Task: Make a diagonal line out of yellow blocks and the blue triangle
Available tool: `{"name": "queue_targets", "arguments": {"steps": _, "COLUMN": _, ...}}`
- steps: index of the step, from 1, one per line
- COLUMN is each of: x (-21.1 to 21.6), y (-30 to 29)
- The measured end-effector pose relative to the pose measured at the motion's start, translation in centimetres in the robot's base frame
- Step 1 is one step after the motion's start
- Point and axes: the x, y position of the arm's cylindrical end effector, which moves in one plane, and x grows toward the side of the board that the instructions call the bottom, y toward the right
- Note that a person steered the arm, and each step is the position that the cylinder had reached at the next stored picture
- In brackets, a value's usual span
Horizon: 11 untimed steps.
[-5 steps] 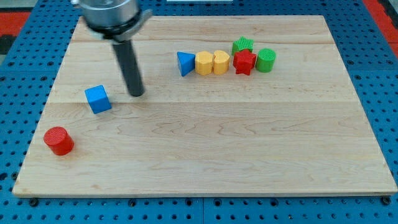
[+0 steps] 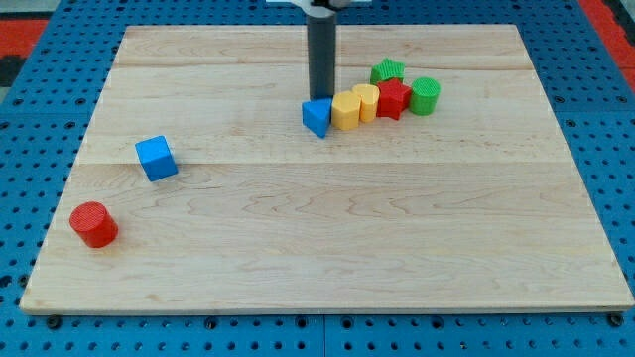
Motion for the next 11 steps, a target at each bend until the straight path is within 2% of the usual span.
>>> {"name": "queue_targets", "arguments": {"steps": 1, "x": -0.4, "y": -10.3}}
{"name": "queue_targets", "arguments": {"steps": 2, "x": 4.2, "y": -20.2}}
{"name": "queue_targets", "arguments": {"steps": 3, "x": 6.2, "y": -25.1}}
{"name": "queue_targets", "arguments": {"steps": 4, "x": 9.1, "y": -20.2}}
{"name": "queue_targets", "arguments": {"steps": 5, "x": 9.3, "y": -18.3}}
{"name": "queue_targets", "arguments": {"steps": 6, "x": 11.6, "y": -19.9}}
{"name": "queue_targets", "arguments": {"steps": 7, "x": 15.2, "y": -10.1}}
{"name": "queue_targets", "arguments": {"steps": 8, "x": 13.7, "y": 2.9}}
{"name": "queue_targets", "arguments": {"steps": 9, "x": 11.9, "y": 8.4}}
{"name": "queue_targets", "arguments": {"steps": 10, "x": 11.0, "y": 2.1}}
{"name": "queue_targets", "arguments": {"steps": 11, "x": 7.2, "y": -6.0}}
